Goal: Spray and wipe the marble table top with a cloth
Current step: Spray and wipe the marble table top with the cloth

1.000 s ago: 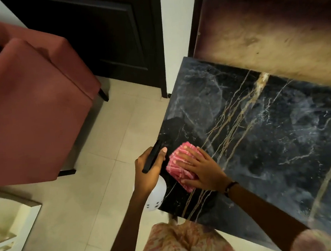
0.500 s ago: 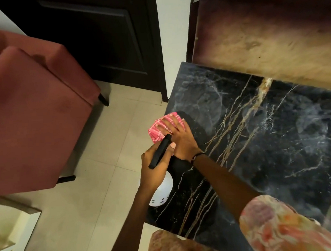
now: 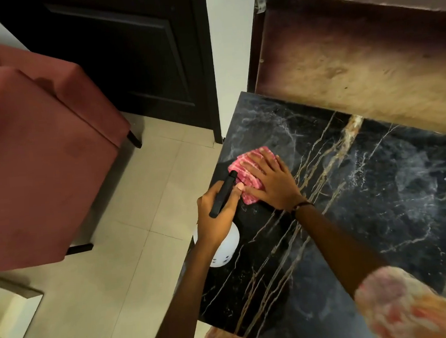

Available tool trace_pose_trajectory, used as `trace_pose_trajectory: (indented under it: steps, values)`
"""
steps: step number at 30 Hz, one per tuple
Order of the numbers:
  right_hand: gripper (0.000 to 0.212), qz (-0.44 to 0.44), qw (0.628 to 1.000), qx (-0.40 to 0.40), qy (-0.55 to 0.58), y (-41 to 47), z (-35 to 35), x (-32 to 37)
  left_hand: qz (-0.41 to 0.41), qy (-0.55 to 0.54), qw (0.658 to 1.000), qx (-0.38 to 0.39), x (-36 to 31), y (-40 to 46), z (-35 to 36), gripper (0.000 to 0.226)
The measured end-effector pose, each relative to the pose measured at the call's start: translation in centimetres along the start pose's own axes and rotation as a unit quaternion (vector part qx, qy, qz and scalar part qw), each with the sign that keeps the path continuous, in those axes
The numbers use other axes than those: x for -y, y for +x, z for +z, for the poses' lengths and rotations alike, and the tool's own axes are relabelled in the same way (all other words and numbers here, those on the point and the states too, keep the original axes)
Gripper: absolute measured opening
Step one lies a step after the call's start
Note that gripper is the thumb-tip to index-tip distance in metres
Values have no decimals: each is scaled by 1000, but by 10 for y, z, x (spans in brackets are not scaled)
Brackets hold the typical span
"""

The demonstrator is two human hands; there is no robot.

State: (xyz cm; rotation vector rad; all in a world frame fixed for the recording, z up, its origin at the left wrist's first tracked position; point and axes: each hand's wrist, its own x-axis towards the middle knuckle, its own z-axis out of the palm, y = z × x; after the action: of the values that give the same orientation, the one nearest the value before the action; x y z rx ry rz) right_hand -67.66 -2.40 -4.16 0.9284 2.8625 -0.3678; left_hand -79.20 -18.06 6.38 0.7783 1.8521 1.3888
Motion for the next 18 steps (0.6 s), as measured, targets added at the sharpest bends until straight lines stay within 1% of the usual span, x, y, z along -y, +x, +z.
trace_pose_trajectory:
  steps: [3, 5, 6, 8, 9, 11, 14, 16, 18]
  values:
    - [72, 10, 1000, -7, 26, 36, -3, 24, 11, -1, 1000, -4, -1, 10, 7, 23]
    - [67, -19, 999, -22, 23, 42, 2, 35, 9, -3, 1000, -5, -2, 19, 11, 32]
    - [64, -39, 999, -34, 17, 38, 5, 37, 7, -3, 1000, -7, -2, 22, 13, 35]
    - [61, -86, 995, -45, -3, 19, 11, 32, 5, 1, 1000, -3, -6, 28, 16, 30]
    - [63, -109, 993, -42, -18, 5, 13, 26, 7, 1, 1000, 0, -8, 30, 17, 26]
    - [68, -126, 991, -35, -30, -28, 16, 6, 13, 0, 1000, 1, -11, 33, 18, 19]
    - [71, -109, 993, -36, -25, -55, 14, -32, 12, -4, 1000, -8, -9, 36, 19, 18]
    - [71, -80, 996, -30, -23, -45, 7, -48, 10, -9, 1000, -13, -7, 37, 19, 16]
    - [74, -43, 999, -22, -11, -17, -1, -54, 10, -18, 1000, -14, -5, 37, 18, 18]
